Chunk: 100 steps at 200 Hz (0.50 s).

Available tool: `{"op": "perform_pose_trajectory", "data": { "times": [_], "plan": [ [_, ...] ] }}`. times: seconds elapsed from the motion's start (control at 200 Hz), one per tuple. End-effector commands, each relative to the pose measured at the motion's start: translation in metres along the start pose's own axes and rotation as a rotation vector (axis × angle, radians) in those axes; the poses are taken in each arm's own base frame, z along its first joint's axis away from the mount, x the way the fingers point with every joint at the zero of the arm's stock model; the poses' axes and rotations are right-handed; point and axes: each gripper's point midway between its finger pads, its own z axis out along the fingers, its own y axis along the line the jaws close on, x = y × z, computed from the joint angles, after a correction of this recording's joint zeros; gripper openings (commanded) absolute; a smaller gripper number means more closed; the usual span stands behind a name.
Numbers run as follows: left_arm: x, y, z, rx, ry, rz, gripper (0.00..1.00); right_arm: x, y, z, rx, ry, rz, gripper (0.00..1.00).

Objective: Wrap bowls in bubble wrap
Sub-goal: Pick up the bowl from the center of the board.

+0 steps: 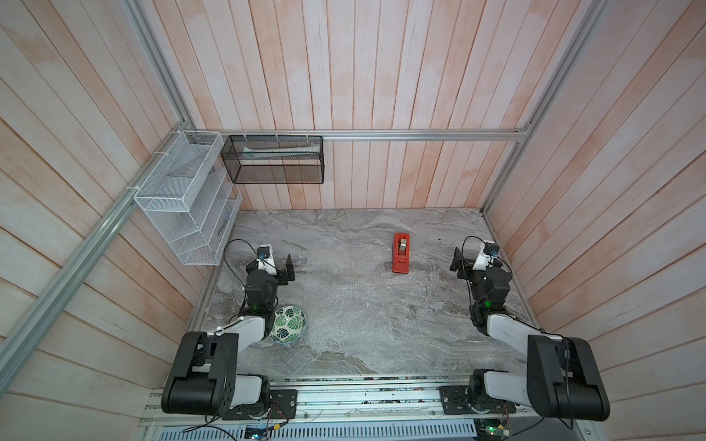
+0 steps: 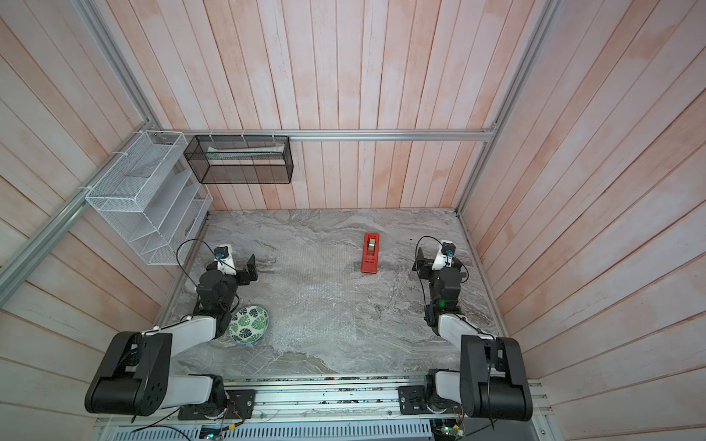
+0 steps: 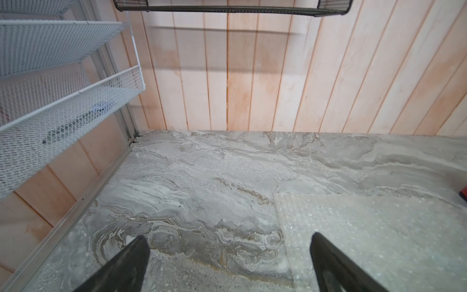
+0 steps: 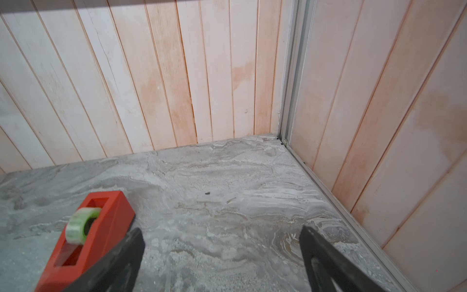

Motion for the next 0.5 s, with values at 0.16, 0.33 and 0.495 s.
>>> {"op": "perform_pose_trajectory", "data": {
  "times": [0.16, 0.33, 0.495],
  "plan": [
    [0.035, 0.0, -0.036, -0.104, 0.494, -0.367, 1.0, 0.013, 0.051, -0.008, -0.108, 0.286, 0.115, 0.98],
    [0.072, -0.014, -0.083, -0.12, 0.72, -0.563, 1.0, 0.042, 0.138, -0.031, -0.288, 0.52, 0.112, 0.95],
    [0.072, -0.005, -0.112, -0.164, 0.708, -0.603, 1.0, 0.083, 0.248, -0.08, -0.496, 0.746, 0.121, 0.92]
  ]
}}
